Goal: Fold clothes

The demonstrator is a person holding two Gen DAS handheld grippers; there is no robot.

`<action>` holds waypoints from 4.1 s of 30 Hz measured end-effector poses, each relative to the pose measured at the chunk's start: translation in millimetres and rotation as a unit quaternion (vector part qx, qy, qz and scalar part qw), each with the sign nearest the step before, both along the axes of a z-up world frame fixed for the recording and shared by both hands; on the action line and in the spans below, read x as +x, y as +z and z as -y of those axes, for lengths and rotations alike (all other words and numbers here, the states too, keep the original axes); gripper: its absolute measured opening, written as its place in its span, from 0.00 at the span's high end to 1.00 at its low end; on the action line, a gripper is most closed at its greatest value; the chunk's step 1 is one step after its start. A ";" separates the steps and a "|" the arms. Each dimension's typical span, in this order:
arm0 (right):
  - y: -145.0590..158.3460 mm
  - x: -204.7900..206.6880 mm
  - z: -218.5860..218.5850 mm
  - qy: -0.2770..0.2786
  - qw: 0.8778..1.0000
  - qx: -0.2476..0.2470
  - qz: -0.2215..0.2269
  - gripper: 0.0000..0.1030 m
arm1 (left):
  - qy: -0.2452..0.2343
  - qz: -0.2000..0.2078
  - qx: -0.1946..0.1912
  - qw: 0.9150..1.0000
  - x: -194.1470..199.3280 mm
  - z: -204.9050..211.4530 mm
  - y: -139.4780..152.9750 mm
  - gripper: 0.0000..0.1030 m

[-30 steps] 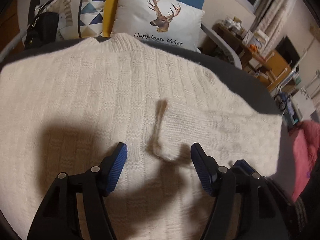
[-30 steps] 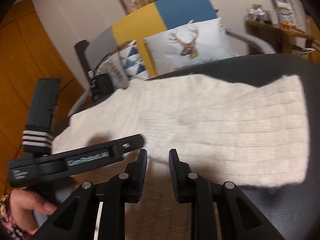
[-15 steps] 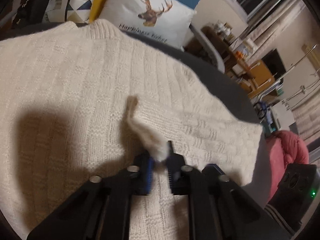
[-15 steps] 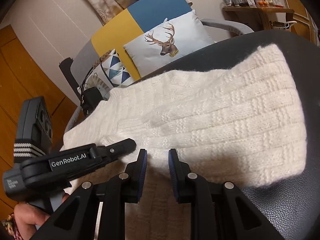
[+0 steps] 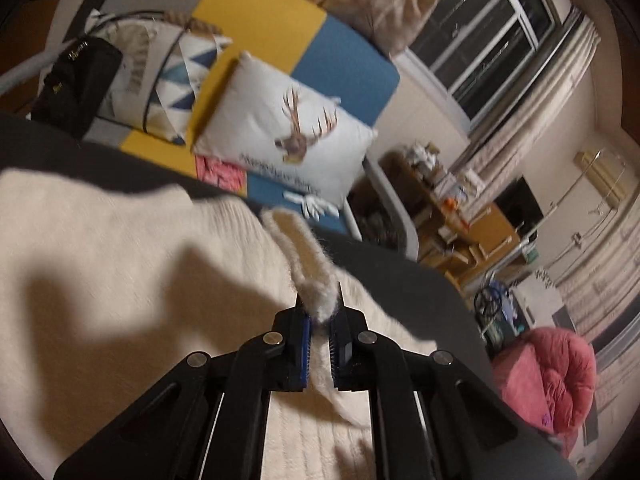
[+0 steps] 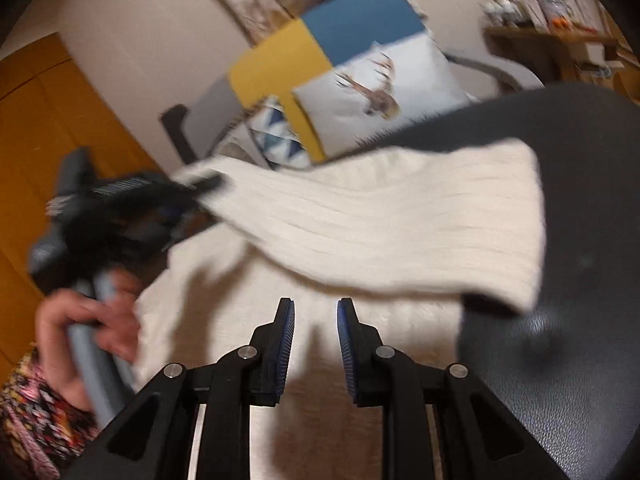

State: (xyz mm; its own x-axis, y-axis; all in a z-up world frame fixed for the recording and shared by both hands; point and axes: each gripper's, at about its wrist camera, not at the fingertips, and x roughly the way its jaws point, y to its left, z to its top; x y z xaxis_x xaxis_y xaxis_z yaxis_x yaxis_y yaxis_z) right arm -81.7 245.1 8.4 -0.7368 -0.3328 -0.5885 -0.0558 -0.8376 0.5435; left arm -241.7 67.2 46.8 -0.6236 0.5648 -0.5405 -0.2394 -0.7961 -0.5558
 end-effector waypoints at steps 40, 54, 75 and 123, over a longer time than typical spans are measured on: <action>-35.7 -26.5 -53.6 -0.190 0.980 -0.037 0.039 0.98 | 0.168 0.016 0.038 0.985 25.9 176.4 -84.2 0.92; 18.8 -30.1 -40.4 -0.090 0.993 0.073 -0.016 0.93 | 0.161 0.043 0.061 0.984 25.8 178.8 -96.5 0.90; 3.8 -109.3 -88.5 -0.055 0.994 0.084 0.035 0.88 | 0.155 0.044 0.079 0.984 21.6 181.4 -100.8 0.89; 3.0 -64.8 -36.5 -0.016 0.985 0.163 0.049 0.93 | 0.150 0.046 0.086 0.984 20.4 184.6 -102.3 0.89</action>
